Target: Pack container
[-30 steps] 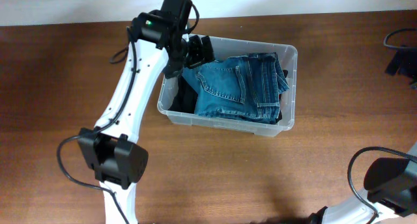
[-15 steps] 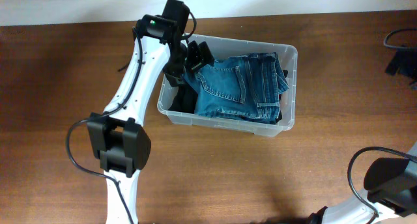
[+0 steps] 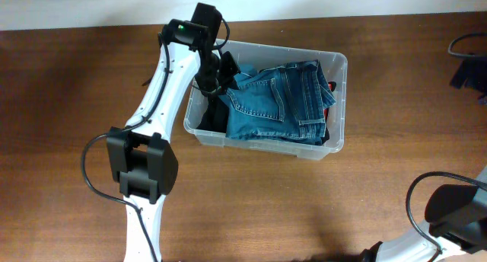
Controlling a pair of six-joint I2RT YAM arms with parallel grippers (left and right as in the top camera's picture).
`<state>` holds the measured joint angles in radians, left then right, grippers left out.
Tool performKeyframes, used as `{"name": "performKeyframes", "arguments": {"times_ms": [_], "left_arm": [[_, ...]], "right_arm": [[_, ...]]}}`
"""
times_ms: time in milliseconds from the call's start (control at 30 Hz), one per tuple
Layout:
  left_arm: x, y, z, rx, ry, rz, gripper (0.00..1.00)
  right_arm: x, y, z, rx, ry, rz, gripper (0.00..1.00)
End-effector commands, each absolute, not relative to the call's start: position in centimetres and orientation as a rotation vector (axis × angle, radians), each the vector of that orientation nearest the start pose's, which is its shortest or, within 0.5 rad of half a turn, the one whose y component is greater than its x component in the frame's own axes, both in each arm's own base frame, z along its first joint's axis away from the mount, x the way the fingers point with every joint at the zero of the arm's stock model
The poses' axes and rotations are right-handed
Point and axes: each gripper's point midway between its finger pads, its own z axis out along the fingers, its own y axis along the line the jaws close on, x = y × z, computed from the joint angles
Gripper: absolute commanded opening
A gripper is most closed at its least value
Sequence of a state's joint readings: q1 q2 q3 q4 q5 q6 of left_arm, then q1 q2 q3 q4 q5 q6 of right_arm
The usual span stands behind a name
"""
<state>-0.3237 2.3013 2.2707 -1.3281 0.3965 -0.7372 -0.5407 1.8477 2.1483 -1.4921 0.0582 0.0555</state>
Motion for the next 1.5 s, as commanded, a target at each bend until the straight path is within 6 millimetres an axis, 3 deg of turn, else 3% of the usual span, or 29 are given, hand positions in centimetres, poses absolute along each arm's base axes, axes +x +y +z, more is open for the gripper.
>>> {"name": "performKeyframes", "arguments": {"times_ms": [0, 200, 433, 633, 767, 1000, 1200, 1333, 1467], "left_arm": [[44.9, -23.0, 15.2, -0.367, 3.003, -0.814, 0.01], [45.8, -24.3, 18.4, 0.030, 2.871, -0.866, 0.01], [46.6, -25.0, 19.2, 0.466, 2.712, -0.783, 0.01], [47.4, -24.6, 18.7, 0.611, 2.654, -0.624, 0.01], [47.3, -25.4, 19.1, 0.716, 2.600, -0.594, 0.01], [46.1, -27.5, 21.5, 0.876, 2.482, -0.565, 0.01], [44.8, -27.9, 23.1, 0.907, 2.460, -0.406, 0.01], [43.9, -27.0, 24.0, 0.902, 2.475, -0.307, 0.01], [44.1, -25.2, 23.3, 0.859, 2.523, -0.187, 0.01]], "right_arm": [[33.6, -21.5, 26.7, 0.842, 2.656, -0.202, 0.98], [33.6, -21.5, 26.7, 0.842, 2.656, -0.202, 0.99], [33.6, -21.5, 26.7, 0.842, 2.656, -0.202, 0.99], [33.6, -21.5, 26.7, 0.842, 2.656, -0.202, 0.99], [33.6, -21.5, 26.7, 0.842, 2.656, -0.202, 0.98], [33.6, -21.5, 26.7, 0.842, 2.656, -0.202, 0.98], [33.6, -21.5, 26.7, 0.842, 2.656, -0.202, 0.99], [33.6, -21.5, 26.7, 0.842, 2.656, -0.202, 0.99], [33.6, -21.5, 26.7, 0.842, 2.656, -0.202, 0.98]]}}
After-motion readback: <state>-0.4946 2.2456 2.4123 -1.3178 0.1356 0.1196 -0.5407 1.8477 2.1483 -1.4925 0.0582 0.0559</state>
